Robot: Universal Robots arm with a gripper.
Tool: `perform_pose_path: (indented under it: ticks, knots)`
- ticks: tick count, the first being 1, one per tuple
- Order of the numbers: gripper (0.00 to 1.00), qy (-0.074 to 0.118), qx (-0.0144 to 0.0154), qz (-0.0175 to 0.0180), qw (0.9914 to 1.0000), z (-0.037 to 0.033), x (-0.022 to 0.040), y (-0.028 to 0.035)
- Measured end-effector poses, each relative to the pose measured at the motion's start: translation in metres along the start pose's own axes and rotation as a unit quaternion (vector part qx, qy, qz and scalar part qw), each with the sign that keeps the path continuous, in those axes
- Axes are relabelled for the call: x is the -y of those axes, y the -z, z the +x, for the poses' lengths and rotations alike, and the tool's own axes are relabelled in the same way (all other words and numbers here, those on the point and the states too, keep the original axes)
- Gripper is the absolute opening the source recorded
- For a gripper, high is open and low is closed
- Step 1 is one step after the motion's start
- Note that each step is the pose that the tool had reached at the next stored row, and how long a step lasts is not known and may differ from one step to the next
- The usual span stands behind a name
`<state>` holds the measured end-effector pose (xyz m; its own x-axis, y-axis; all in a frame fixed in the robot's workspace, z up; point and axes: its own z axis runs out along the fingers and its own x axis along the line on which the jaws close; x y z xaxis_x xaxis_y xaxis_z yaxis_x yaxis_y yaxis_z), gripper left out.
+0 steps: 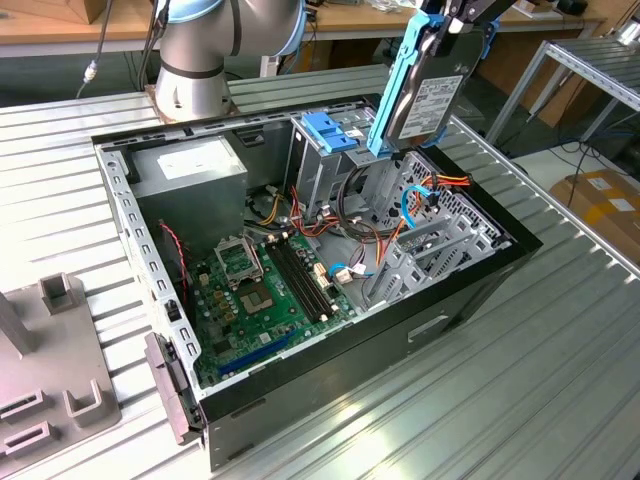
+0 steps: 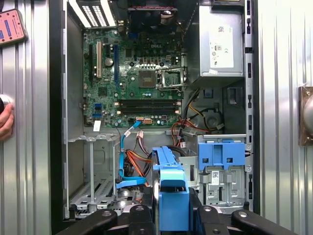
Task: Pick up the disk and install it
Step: 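Pick up the disk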
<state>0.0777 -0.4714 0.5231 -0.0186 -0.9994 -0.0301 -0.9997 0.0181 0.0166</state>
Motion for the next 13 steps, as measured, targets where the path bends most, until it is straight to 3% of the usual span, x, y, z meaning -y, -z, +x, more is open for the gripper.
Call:
perform_pose_path:
  ticks: [7, 13]
  knots:
    - [0.36, 0.000, 0.0000, 0.0000, 1.00000, 0.0001, 0.0000, 0.0000]
    - [0.36, 0.000, 0.0000, 0.0000, 1.00000, 0.0048, 0.0001, 0.0002]
